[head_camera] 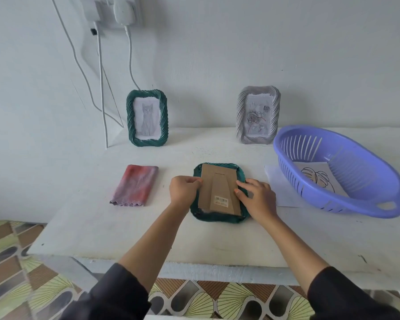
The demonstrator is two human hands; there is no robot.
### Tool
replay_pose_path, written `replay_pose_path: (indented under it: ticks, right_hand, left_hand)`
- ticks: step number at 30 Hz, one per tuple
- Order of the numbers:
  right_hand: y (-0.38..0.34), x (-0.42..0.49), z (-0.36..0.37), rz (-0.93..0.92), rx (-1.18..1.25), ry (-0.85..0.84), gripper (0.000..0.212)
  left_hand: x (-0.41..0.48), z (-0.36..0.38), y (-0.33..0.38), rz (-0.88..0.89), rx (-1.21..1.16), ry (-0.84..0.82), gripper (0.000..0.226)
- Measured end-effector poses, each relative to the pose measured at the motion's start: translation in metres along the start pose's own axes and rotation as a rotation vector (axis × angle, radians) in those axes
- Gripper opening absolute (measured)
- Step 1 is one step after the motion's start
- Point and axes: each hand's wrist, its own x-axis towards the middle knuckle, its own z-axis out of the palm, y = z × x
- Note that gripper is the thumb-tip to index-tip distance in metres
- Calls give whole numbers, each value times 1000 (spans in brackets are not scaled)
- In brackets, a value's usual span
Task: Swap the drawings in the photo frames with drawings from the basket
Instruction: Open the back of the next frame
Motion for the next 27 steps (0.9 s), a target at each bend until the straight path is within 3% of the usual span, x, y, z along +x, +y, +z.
replay_pose_path:
  ticks: [8, 13, 22, 27]
  right_hand:
    - [0, 0, 0, 6, 1, 1, 34]
    - [0, 0, -1, 8, 7, -2, 34]
    - [0, 1, -2, 5, 31, 0, 35]
    - [0, 0, -3, -8, 15, -26, 35]
  left_hand:
    - [-2, -2, 1, 10, -15, -43, 8]
    - [-2, -2, 4, 28, 13, -87, 28]
    - [-1, -6, 15, 13, -80, -241, 35]
    - [15, -31, 20, -14, -182, -155, 38]
